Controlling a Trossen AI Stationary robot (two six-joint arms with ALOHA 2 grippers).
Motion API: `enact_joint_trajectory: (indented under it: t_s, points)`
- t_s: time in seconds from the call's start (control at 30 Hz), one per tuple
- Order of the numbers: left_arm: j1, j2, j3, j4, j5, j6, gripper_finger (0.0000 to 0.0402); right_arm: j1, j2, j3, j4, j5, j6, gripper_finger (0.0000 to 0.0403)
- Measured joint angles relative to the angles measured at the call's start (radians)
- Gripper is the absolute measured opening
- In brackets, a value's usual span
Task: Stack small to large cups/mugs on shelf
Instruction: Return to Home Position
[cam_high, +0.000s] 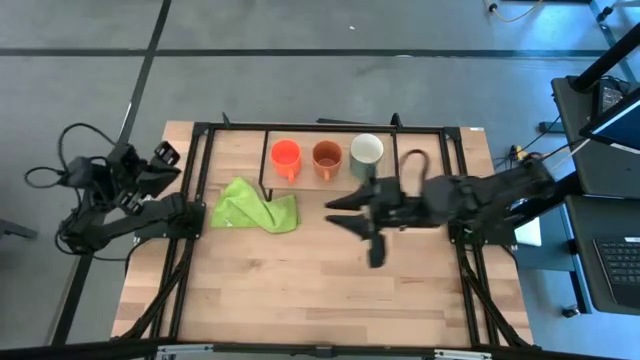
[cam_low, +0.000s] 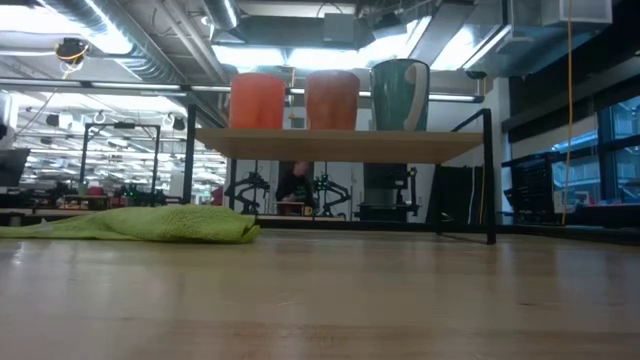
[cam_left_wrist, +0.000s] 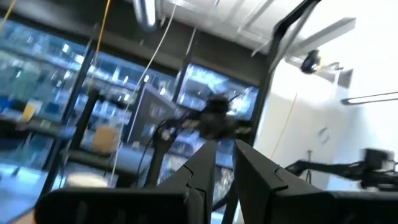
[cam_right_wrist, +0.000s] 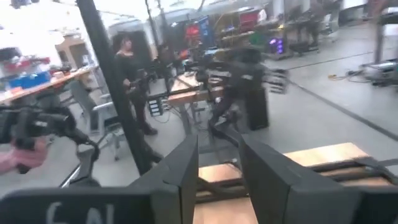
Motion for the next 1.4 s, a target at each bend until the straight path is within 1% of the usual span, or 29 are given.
enact_joint_trajectory:
  t_s: [0.07,0.1,0.17,0.23,0.27,0.33,0.43,0.53,0.57,0.6,0.63,0.67,0.7,0.77,0.83,0.93,1.03,1.17,1.2,1.3,1.4]
  points:
    - [-0.001,-0.005,0.006,0.02,0.003,-0.002,0.005,0.012,-0.111,-0.147,0.07,0.058,-0.001,0.0119]
    - [-0.001,-0.004,0.009,0.019,0.004,-0.007,0.005,0.023,-0.176,-0.227,0.111,0.11,-0.012,0.0119]
    - [-0.001,-0.003,0.008,0.005,0.016,-0.024,0.005,0.051,-0.312,-0.379,0.161,0.25,-0.014,0.0119]
    - [-0.001,-0.003,0.008,0.004,0.022,-0.024,0.005,0.087,-0.443,-0.518,0.166,0.38,0.066,0.0119]
    - [-0.002,-0.004,0.008,0.004,0.029,-0.026,0.005,0.104,-0.504,-0.581,0.161,0.414,0.133,0.0119]
    - [-0.001,-0.004,0.008,0.002,0.059,-0.027,0.005,0.136,-0.613,-0.685,0.162,0.411,0.321,0.0119]
    - [-0.002,-0.004,0.008,0.013,0.127,-0.026,0.005,0.173,-0.726,-0.803,0.182,0.315,0.576,0.0119]
    - [-0.001,-0.004,0.008,0.019,0.127,-0.027,0.005,0.203,-0.754,-0.9,0.175,0.19,0.694,0.0119]
    - [-0.001,-0.004,0.008,0.021,0.125,-0.029,0.0051,0.208,-0.753,-0.927,0.177,0.158,0.77,0.0119]
    - [-0.001,-0.004,0.008,0.022,0.124,-0.04,0.0051,0.208,-0.751,-0.947,0.198,0.163,0.82,0.0119]
    - [-0.001,-0.004,0.008,0.023,0.124,-0.052,0.0051,0.207,-0.75,-0.957,0.234,0.188,0.797,0.0119]
    - [-0.001,-0.004,0.008,0.023,0.132,-0.059,0.0051,0.206,-0.748,-0.962,0.277,0.2,0.7,0.0119]
    - [-0.001,-0.004,0.008,0.024,0.149,-0.036,0.0051,0.207,-0.745,-0.966,0.311,0.178,0.562,0.0119]
    - [-0.002,-0.003,0.002,0.028,0.182,0.016,0.0051,0.211,-0.747,-0.975,0.371,0.074,0.304,0.0119]
    - [-0.002,-0.003,-0.021,0.026,0.196,0.045,0.0051,0.213,-0.78,-0.984,0.429,-0.021,0.107,0.0119]
    - [-0.002,-0.003,-0.082,0.027,0.22,0.061,0.0051,0.21,-0.872,-1.024,0.5,-0.138,-0.08,0.0119]
    - [-0.002,-0.003,-0.173,0.031,0.218,0.053,0.0051,0.212,-0.961,-1.102,0.531,-0.212,-0.148,0.0119]
    - [-0.001,-0.004,-0.268,0.15,0.193,0.061,0.0051,0.211,-1.097,-1.23,0.563,-0.212,-0.153,0.0119]
    - [-0.001,-0.004,-0.285,0.14,0.178,0.063,0.0051,0.211,-1.133,-1.262,0.586,-0.212,-0.157,0.0119]
    - [0.0,-0.002,-0.337,0.021,0.156,0.052,0.0051,0.211,-1.235,-1.352,0.636,-0.207,-0.184,0.0119]
    - [0.0,-0.003,-0.375,0.013,0.152,0.049,0.0051,0.211,-1.335,-1.427,0.651,-0.206,-0.202,0.0119]
